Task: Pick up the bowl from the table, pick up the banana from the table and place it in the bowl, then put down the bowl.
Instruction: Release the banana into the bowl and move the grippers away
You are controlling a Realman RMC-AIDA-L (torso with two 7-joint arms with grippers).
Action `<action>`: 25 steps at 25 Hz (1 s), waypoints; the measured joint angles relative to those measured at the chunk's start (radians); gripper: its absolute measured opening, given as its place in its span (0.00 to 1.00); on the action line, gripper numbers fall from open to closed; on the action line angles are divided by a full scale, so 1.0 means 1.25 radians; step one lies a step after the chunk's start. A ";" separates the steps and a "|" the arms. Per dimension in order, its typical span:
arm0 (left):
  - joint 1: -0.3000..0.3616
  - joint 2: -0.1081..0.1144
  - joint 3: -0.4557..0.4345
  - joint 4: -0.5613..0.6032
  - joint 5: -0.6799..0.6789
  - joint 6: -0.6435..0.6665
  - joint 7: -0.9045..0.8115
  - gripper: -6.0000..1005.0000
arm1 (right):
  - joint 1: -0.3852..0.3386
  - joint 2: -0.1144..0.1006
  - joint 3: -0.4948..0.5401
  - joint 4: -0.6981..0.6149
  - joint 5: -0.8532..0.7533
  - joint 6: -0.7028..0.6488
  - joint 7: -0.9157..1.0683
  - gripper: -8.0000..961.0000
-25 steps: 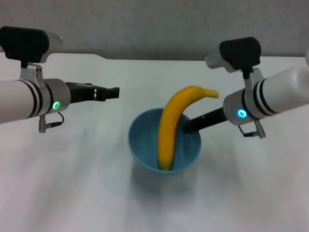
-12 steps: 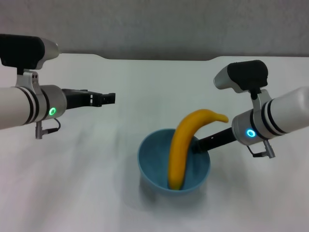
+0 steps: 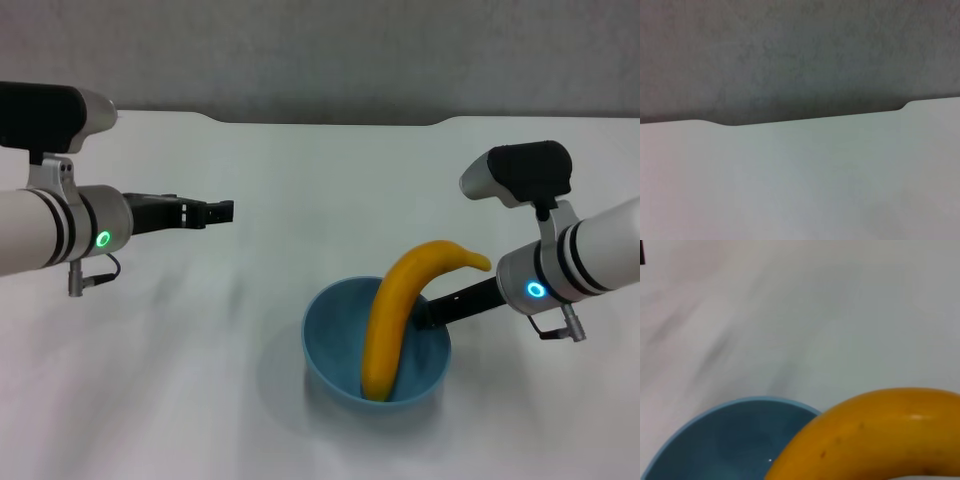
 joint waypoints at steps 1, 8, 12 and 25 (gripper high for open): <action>0.000 0.000 0.000 0.000 0.000 0.000 0.000 0.90 | 0.000 0.000 0.000 0.000 0.000 0.000 0.000 0.07; 0.004 0.000 0.000 0.000 -0.002 0.000 -0.001 0.90 | -0.001 -0.001 0.000 -0.001 0.000 0.003 0.000 0.07; 0.009 0.000 0.000 0.000 -0.002 0.000 -0.001 0.90 | -0.010 -0.001 0.000 -0.017 0.001 0.004 0.001 0.07; 0.024 -0.001 0.000 0.000 -0.003 0.000 -0.001 0.90 | -0.087 0.000 -0.007 -0.136 0.006 -0.007 -0.007 0.40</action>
